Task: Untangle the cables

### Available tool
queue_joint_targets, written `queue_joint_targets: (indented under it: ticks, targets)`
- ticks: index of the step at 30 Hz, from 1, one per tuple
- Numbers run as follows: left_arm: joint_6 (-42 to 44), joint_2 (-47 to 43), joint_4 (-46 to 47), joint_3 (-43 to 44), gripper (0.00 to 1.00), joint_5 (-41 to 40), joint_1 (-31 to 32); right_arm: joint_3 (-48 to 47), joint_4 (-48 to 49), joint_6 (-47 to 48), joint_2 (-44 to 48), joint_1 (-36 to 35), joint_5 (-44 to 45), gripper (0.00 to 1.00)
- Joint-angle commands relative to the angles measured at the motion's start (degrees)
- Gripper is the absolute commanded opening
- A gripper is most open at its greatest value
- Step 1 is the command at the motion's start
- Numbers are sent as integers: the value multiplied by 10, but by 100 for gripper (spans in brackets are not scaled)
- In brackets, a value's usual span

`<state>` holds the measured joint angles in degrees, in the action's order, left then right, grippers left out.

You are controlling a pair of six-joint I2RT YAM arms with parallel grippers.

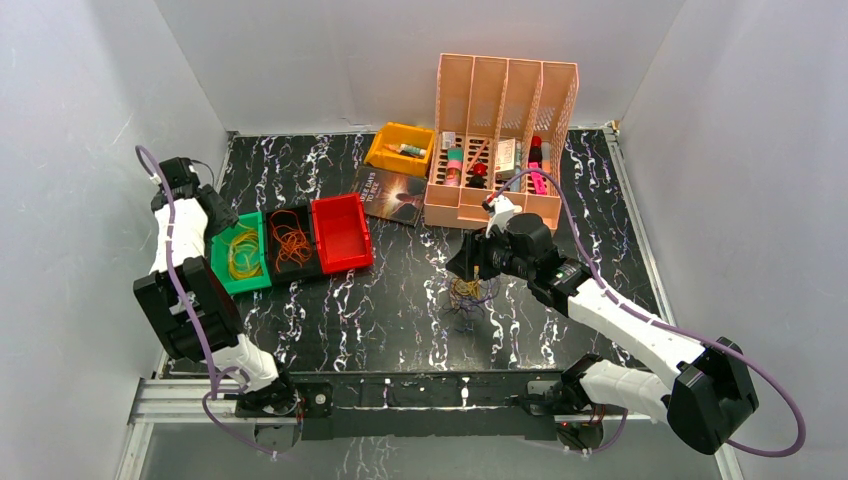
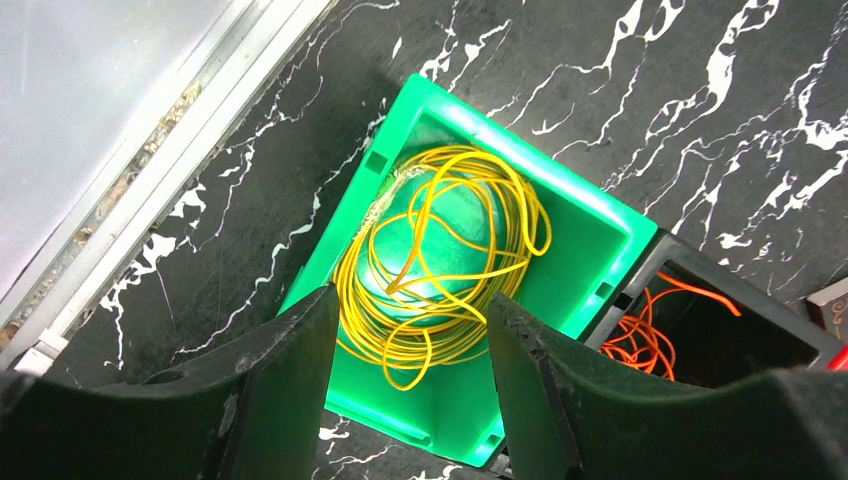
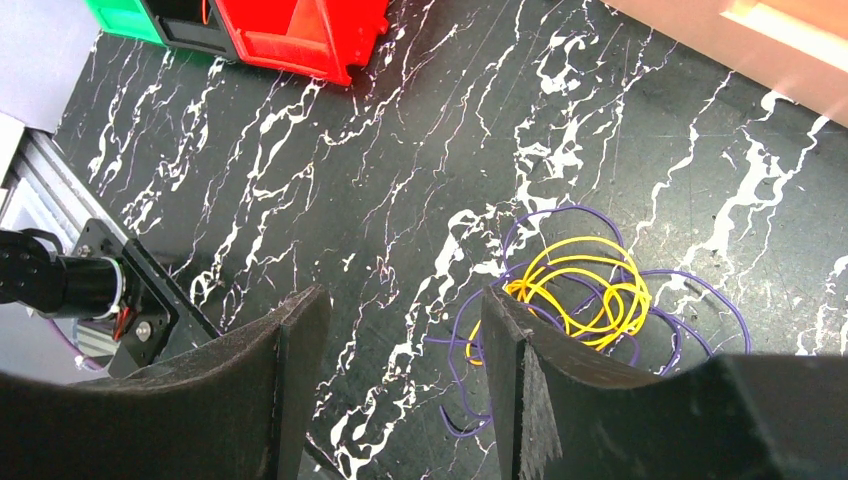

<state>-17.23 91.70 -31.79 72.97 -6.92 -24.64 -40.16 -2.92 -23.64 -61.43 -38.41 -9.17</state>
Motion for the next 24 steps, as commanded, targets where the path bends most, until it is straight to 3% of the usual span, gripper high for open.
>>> queue_joint_targets:
  ticks: [1,6,24]
  targets:
    - [0,-23,-8,32,55,-7,-4,3,19,9,13,-1,2,66]
    - [10,5,-8,46,52,-3,-4,3,18,9,12,-1,2,66]
    - [24,46,6,45,3,11,-4,3,13,15,10,-1,8,66]
